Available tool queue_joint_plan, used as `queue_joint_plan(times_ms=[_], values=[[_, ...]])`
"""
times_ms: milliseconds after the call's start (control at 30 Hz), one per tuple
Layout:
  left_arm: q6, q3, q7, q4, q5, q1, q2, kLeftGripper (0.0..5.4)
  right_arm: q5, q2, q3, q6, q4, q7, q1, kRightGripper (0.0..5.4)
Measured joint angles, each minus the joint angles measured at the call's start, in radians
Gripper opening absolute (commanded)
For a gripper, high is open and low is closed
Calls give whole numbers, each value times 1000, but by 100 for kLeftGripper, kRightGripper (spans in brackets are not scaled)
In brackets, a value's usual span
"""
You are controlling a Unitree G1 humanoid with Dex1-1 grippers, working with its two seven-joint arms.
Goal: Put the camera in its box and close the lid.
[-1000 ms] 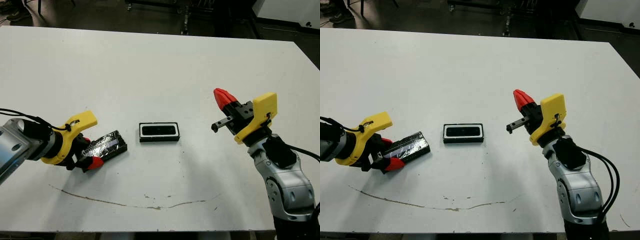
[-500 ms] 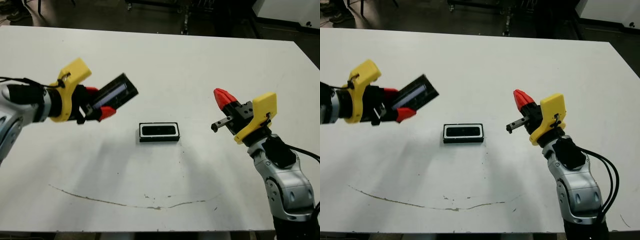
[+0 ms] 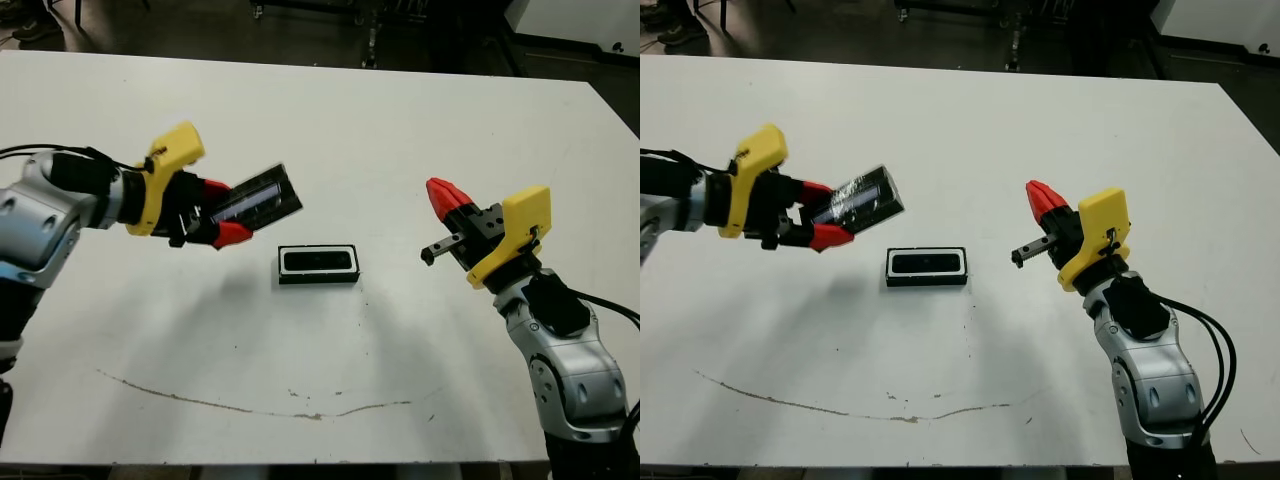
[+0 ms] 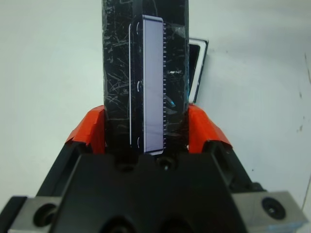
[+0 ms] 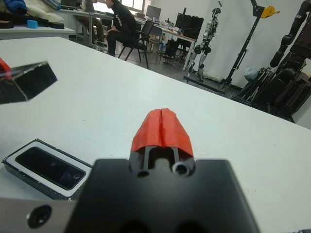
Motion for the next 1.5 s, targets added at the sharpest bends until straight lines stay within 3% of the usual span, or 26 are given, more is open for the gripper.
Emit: queue_joint_plan(times_ms=[700,1133,1500], values=[[-121,-43,-111,153,97,-35,-142,316,-2,2,3,-1,1,0,0,0],[-118,-103,-171,200,156,-36,-153,316,-8,2,3,-1,1,0,2,0],[-137,-102,-170,258,177,-40,-187,316,-9,2,3,7,-4,0,2,0]])
